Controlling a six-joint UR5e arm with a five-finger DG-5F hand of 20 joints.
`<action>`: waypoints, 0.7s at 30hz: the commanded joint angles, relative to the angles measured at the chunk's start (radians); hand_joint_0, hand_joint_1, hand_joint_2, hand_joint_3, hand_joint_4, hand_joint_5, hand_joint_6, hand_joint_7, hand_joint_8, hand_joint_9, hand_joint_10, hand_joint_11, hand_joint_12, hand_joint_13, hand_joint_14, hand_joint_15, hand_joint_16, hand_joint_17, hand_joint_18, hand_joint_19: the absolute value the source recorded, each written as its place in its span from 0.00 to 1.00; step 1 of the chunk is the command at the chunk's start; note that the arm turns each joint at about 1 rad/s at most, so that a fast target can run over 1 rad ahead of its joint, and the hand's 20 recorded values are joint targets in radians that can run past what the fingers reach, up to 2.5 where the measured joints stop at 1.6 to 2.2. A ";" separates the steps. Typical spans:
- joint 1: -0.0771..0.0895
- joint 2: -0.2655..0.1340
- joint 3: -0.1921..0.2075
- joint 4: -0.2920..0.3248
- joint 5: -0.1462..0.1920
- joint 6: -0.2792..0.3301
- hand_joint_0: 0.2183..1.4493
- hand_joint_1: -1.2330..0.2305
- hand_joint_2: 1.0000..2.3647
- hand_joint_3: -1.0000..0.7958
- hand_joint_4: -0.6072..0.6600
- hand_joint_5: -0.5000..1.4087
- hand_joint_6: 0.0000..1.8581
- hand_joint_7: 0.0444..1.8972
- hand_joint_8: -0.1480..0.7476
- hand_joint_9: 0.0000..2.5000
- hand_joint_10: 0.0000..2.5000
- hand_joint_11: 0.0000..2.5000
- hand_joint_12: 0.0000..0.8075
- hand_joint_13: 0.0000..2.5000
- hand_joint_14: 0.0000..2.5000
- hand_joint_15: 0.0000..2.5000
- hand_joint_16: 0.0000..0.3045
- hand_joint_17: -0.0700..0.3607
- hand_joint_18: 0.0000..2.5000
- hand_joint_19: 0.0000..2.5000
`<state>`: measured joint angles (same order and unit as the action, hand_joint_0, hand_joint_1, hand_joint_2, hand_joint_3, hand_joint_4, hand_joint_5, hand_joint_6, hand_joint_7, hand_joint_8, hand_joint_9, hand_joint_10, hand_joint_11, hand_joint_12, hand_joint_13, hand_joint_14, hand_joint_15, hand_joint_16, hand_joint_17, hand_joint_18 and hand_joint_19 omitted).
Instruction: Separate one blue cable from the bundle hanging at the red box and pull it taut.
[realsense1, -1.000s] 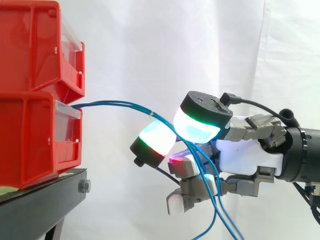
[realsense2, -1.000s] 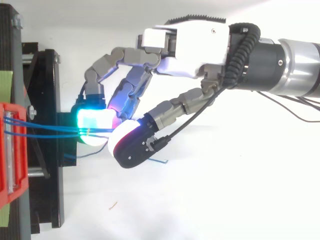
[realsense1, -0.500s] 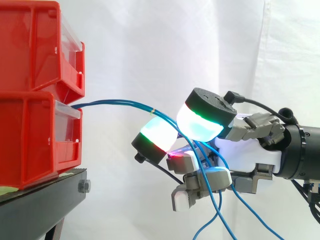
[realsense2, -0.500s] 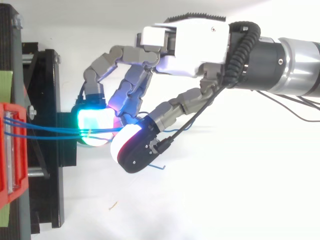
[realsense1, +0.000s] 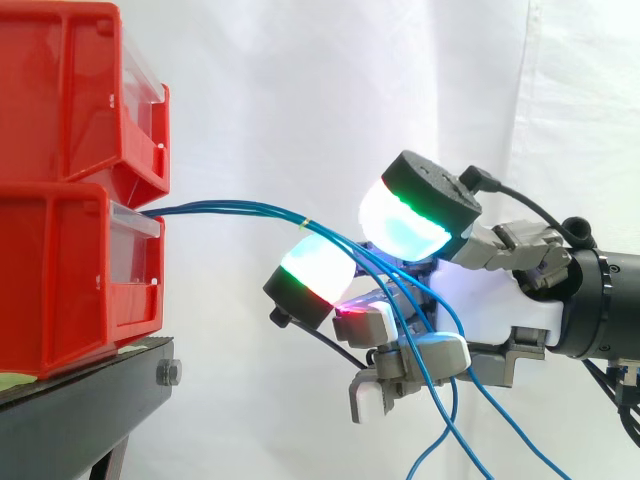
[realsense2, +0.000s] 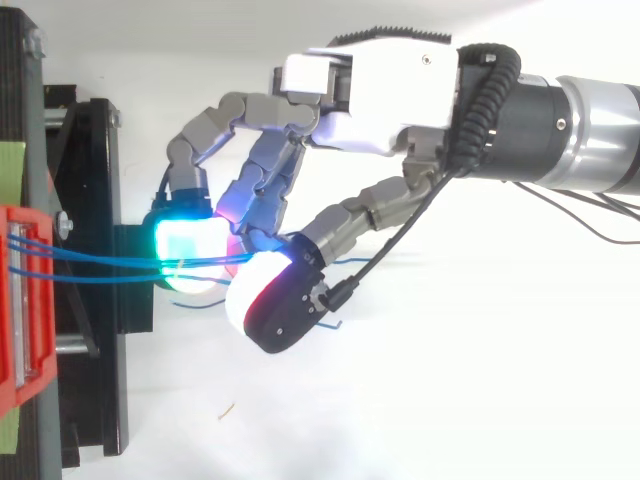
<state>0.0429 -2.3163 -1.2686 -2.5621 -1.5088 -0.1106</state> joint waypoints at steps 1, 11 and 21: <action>0.000 0.000 0.000 0.002 0.001 -0.001 0.23 0.29 0.00 0.28 0.63 0.17 0.46 0.50 0.60 0.42 0.01 0.43 0.51 0.54 0.01 0.55 0.13 0.37 0.39 0.19; 0.000 0.000 0.000 -0.001 0.001 0.000 0.34 0.42 0.00 0.32 0.60 0.17 0.44 0.53 0.56 0.44 0.01 0.44 0.47 0.53 0.01 0.56 0.12 0.36 0.38 0.22; 0.000 0.000 0.000 -0.001 0.001 0.002 0.36 0.33 0.01 0.36 0.62 0.16 0.46 0.51 0.56 0.42 0.01 0.43 0.46 0.54 0.01 0.55 0.13 0.37 0.39 0.22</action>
<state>0.0430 -2.3163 -1.2686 -2.5648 -1.5079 -0.1099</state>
